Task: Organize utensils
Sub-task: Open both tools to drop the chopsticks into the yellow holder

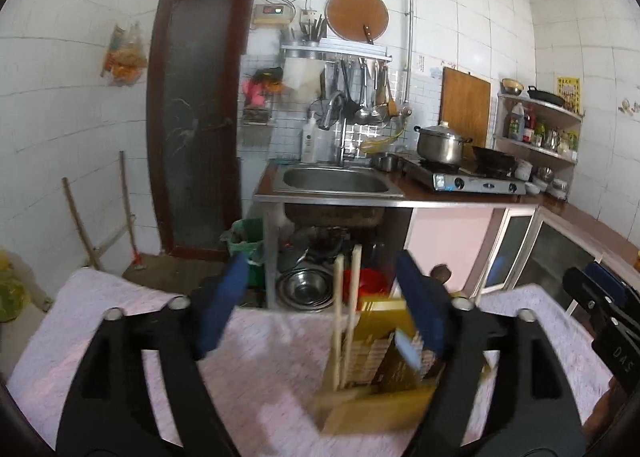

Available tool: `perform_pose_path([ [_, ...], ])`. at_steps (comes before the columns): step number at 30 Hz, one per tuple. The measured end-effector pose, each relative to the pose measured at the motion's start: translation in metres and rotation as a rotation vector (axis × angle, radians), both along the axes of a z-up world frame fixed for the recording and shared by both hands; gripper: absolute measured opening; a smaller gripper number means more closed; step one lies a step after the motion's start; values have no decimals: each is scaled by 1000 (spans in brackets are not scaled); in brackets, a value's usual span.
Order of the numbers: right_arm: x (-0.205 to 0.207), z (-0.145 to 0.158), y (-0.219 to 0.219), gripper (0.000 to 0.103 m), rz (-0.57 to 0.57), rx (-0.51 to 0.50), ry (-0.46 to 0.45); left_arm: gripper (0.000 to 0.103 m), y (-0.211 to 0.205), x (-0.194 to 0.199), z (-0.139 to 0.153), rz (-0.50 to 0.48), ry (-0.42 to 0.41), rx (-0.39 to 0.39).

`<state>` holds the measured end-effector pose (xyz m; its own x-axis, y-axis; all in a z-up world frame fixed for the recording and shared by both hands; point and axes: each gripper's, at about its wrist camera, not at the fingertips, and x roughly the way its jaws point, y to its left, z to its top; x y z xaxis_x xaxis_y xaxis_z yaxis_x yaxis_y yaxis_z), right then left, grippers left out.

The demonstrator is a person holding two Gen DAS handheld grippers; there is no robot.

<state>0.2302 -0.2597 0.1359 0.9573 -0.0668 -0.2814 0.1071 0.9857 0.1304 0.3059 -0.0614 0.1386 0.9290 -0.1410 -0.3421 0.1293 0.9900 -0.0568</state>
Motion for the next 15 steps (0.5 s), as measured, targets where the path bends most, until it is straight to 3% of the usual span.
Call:
perform_pose_path([
  [4, -28, -28, -4, 60, 10, 0, 131, 97, 16, -39, -15, 10, 53, 29],
  [9, -58, -89, 8, 60, 20, 44, 308, 98, 36, -74, -64, 32, 204, 55],
  [15, -78, -142, 22, 60, -12, 37, 441, 98, 42, -94, -128, 38, 395, 75],
])
